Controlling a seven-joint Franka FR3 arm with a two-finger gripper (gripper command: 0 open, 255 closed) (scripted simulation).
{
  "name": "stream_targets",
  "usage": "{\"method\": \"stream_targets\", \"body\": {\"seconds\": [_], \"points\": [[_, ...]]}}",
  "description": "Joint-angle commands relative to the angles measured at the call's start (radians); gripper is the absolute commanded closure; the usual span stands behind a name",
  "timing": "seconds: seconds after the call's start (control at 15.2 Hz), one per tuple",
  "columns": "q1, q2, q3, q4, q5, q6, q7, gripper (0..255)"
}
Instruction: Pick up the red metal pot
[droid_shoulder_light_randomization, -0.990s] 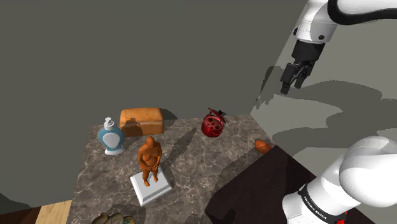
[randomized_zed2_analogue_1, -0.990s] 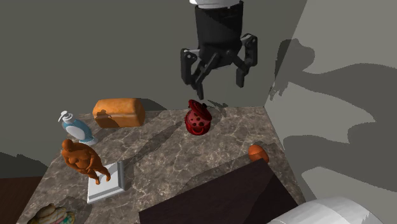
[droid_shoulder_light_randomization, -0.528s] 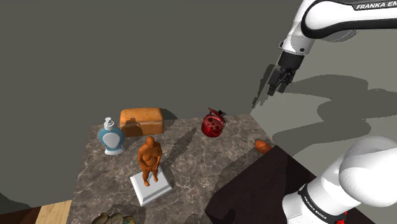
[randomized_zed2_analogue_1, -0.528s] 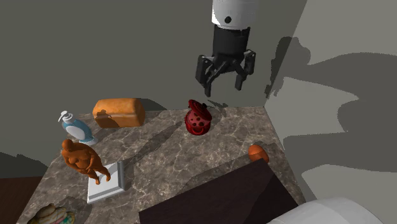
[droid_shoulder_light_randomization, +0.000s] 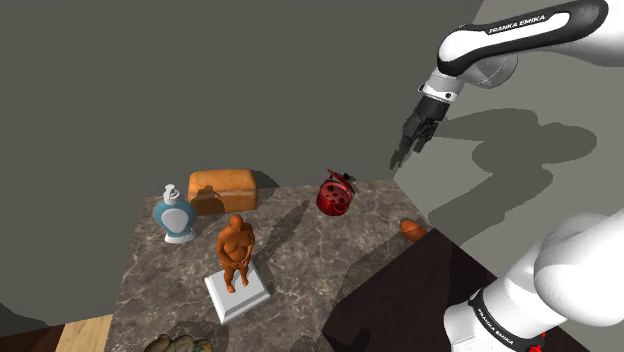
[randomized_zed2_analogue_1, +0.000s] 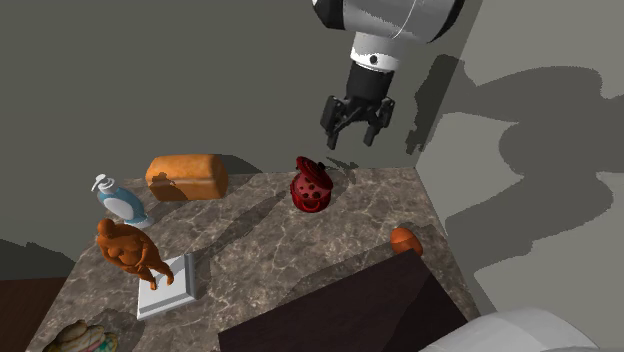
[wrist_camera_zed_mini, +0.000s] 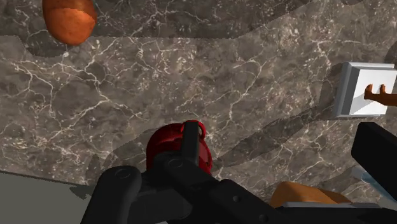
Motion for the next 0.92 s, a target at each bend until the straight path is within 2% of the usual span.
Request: {"method": "stream_targets", "body": {"seconds": [0.0,0.4,0.86], "points": [[0.005,0.097,-0.037,0.044,0.066,0.028,-0.085,0],[-0.021,0.39,-0.074,0.215,0.295,0.029,-0.319,0],[-0.133,0.727,-0.013,0.49,0.515,-0.058,-0.5,0]]}}
